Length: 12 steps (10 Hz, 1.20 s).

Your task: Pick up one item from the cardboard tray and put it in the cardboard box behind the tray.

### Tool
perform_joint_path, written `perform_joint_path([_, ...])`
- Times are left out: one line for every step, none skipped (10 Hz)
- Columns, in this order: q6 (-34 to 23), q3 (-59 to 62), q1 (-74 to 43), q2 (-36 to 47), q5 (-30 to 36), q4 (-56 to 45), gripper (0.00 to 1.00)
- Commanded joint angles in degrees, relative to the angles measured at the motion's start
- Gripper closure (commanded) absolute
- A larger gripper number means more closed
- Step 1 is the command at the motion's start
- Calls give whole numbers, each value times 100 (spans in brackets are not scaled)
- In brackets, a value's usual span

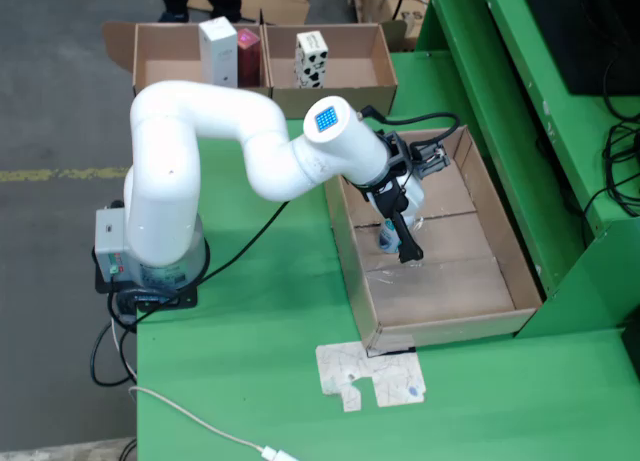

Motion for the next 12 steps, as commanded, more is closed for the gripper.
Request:
perform_joint_path([169, -51, 267, 199, -152, 272, 0])
perform_joint_path([204, -129, 320, 229, -188, 333, 0])
perform_joint_path([229, -214, 338, 224, -179, 453, 0])
perform_joint_path([281, -350, 369, 235, -207, 621, 0])
perform_joint_path([281, -350, 369, 235, -207, 621, 0])
perform_joint_path([295, -414, 373, 202, -212, 750, 0])
perform_joint_path([334, -476, 388, 140, -238, 909, 0])
perform_joint_path([363, -452, 396, 67, -253, 986, 0])
perform_joint_path([399, -405, 409, -11, -270, 1038, 0])
perform_joint_path([443, -414, 423, -79, -295, 1156, 0])
perform_joint_path([485, -428, 452, -152, -350, 1273, 0])
perform_joint_path([504, -335, 479, -281, -393, 1325, 0])
